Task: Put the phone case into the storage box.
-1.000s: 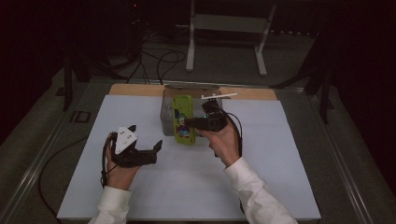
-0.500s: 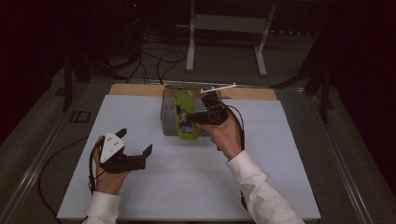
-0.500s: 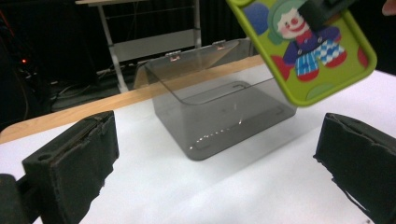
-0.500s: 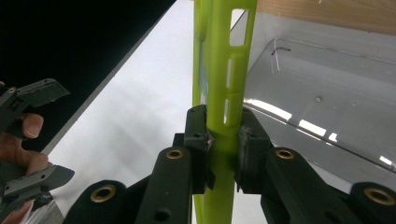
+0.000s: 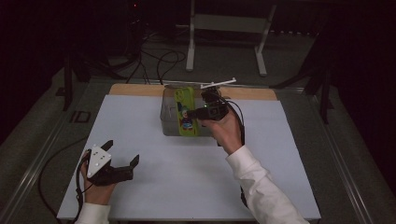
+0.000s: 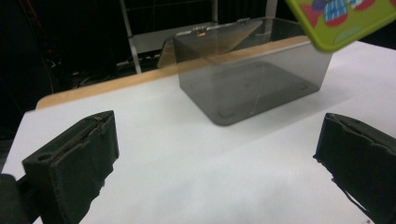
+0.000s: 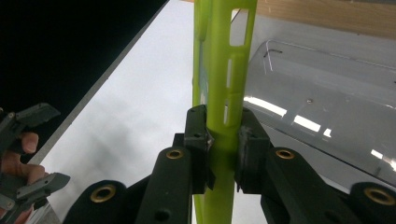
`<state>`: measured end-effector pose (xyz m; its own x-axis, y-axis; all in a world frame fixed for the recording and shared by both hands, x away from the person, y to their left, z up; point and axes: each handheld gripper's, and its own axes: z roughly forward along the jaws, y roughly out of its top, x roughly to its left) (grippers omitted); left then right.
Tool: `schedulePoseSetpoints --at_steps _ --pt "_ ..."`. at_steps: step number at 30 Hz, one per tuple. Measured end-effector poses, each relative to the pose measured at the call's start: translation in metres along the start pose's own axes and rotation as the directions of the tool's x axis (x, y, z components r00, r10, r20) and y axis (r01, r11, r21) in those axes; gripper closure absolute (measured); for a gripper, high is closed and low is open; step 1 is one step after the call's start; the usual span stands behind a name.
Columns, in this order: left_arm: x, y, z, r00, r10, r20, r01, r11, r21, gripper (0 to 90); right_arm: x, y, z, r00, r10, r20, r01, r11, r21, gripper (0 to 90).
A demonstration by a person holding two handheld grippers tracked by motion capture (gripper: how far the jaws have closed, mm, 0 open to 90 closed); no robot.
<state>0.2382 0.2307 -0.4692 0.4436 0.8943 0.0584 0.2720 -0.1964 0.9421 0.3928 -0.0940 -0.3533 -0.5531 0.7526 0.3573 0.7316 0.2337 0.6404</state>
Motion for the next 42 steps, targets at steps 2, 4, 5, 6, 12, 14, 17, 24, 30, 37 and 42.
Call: schedulePoseSetpoints --at_steps 2,4,5,6,12,14,17,24,30,37,42 --pt "0.001 -0.004 -0.002 1.0000 0.006 0.001 -0.006 1.0000 0.004 0.0 -0.001 0.002 0.001 1.0000 0.000 0.008 0.000 1.000 0.005 78.3" --pt "0.003 -0.009 -0.004 0.9999 0.002 0.010 -0.002 1.0000 0.000 0.0 -0.002 0.002 0.003 0.9999 0.001 0.016 -0.001 1.000 0.013 78.3" --pt "0.003 -0.009 -0.004 0.9999 0.003 0.010 -0.003 1.0000 0.003 0.0 -0.002 0.003 0.004 0.9997 0.000 0.023 0.000 1.000 0.016 78.3" --pt "0.003 -0.011 -0.004 1.0000 0.007 0.005 -0.007 0.9999 0.008 0.0 -0.003 0.003 0.005 0.9996 0.000 0.027 -0.001 1.000 0.017 78.3" --pt "0.002 -0.014 -0.004 0.9999 0.014 0.004 -0.014 0.9998 0.014 0.0 -0.005 0.007 0.006 0.9988 -0.002 0.049 0.000 1.000 0.029 78.3" --pt "0.002 -0.016 -0.004 1.0000 0.009 0.003 -0.009 0.9999 0.009 0.0 -0.007 0.009 0.006 0.9988 0.006 0.048 -0.007 0.999 0.032 78.3" --pt "0.000 -0.018 -0.003 1.0000 0.005 0.002 -0.005 1.0000 0.008 0.0 -0.008 0.013 0.006 0.9980 0.006 0.064 -0.008 0.999 0.037 78.3" --pt "0.001 -0.021 -0.004 0.9999 -0.002 -0.013 0.002 0.9998 -0.018 0.0 -0.009 0.022 0.006 0.9966 0.006 0.082 -0.009 0.999 0.036 78.2" --pt "-0.001 -0.024 -0.004 0.9995 0.007 -0.029 -0.008 0.9996 -0.027 0.1 -0.011 0.031 0.008 0.9960 0.018 0.087 -0.022 0.999 0.043 78.2" --pt "0.000 -0.025 -0.004 0.9994 0.005 -0.034 -0.006 0.9995 -0.032 0.1 -0.016 0.039 0.010 0.9938 0.038 0.104 -0.044 0.998 0.050 78.2" --pt "-0.002 -0.025 -0.003 0.9993 0.011 -0.036 -0.012 0.9995 -0.028 0.1 -0.019 0.045 0.013 0.9914 0.051 0.120 -0.059 0.996 0.060 78.2"
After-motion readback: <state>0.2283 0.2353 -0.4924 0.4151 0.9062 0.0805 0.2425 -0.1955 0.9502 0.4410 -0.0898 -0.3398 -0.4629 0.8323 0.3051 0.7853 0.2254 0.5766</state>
